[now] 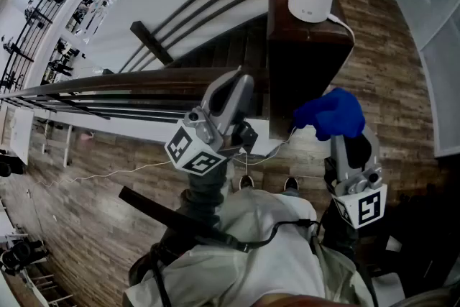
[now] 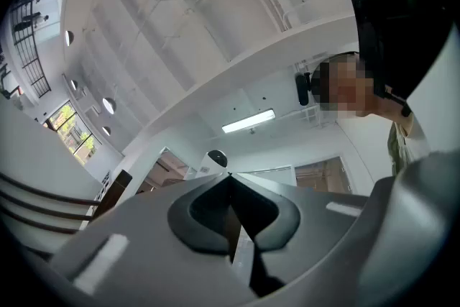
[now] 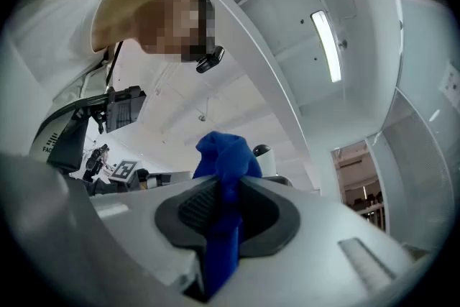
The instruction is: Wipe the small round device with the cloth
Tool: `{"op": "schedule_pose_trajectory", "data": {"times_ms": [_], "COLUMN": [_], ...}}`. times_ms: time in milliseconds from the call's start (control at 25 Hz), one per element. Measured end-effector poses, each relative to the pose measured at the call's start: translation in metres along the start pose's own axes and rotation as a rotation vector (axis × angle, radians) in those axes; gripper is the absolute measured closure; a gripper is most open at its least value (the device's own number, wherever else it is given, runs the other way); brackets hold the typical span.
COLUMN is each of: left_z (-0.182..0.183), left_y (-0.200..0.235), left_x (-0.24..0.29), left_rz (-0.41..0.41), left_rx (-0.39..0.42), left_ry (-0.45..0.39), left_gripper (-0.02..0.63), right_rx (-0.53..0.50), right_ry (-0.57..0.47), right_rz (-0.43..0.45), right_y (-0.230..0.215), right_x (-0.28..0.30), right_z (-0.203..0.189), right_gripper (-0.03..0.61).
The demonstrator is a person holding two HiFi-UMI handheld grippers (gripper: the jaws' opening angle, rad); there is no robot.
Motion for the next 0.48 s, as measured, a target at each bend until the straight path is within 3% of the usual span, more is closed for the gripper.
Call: {"op": "schedule_pose_trajectory", "data": {"times_ms": [320, 480], "left_z": [0.002, 0.002], "left_y": [0.001, 0.008], "left_x": [-0.002, 0.006], "left_rz": [-0.002, -0.018], "left_rx": [0.016, 0.041], "left_ry": [0.003, 0.028], "left_gripper": [0.617, 0.617], "right_rx": [-0.013, -0.120], "right_ry": [0.002, 0.050], "right_rz": [0.004, 0.002], "right_y": [0.001, -0.013], "right_x": [-0.001, 0.001], "right_z": [-0.005, -0.008], "right_gripper": [0.514, 0.514]}}
Point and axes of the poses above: the fingertips, and each gripper's own axes: x forward along the fingers, y to its left, z out of its top, the point moved 8 cm from there along -x, backward along the fingers, and after that the axes turned 15 degrees about y, right-handed, at the moved point
